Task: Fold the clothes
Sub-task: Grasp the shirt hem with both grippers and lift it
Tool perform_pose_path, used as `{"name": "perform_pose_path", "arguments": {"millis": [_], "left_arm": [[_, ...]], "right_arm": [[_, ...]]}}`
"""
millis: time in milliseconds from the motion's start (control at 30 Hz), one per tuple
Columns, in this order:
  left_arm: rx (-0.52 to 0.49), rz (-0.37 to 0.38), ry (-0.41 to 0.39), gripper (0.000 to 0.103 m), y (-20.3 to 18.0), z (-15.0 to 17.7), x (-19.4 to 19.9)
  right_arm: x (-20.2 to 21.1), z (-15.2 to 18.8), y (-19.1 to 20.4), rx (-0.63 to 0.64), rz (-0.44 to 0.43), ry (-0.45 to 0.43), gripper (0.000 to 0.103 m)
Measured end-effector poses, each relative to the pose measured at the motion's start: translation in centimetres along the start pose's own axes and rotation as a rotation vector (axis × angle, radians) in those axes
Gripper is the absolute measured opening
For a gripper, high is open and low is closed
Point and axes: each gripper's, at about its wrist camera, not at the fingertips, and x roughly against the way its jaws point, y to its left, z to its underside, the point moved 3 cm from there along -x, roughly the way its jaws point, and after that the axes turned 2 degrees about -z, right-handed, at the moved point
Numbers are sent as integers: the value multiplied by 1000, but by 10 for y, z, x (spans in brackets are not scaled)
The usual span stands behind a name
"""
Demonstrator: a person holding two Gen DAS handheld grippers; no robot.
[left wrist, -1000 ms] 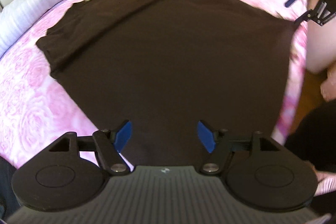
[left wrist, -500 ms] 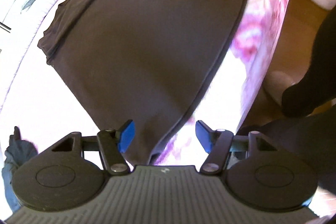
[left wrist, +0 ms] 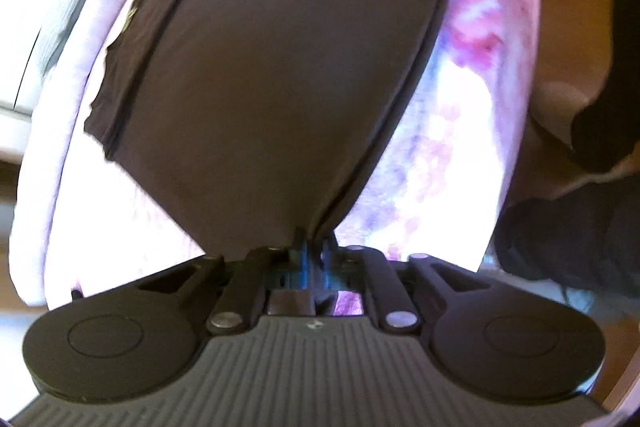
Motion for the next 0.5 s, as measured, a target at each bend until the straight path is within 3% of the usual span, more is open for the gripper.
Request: {"name": "perform_pose_path", "arguments": {"millis": [67, 233, 300, 433, 500], "left_arm": [[82, 19, -2, 5, 12, -2, 4], [406, 125, -3, 4, 64, -9, 19], [488, 152, -12, 4, 83, -10, 25], [482, 158, -32, 4, 100, -14, 30], [462, 155, -37, 4, 103, -14, 31]], "right_arm": [[2, -16, 4, -16, -3, -58, 48], [-9, -72, 16, -25, -21, -181, 50], [-18, -87, 20, -17, -7, -194, 50], [-37, -104, 23, -6, 44, -180, 49], [-44, -86, 12, -10, 97, -126, 38]]}}
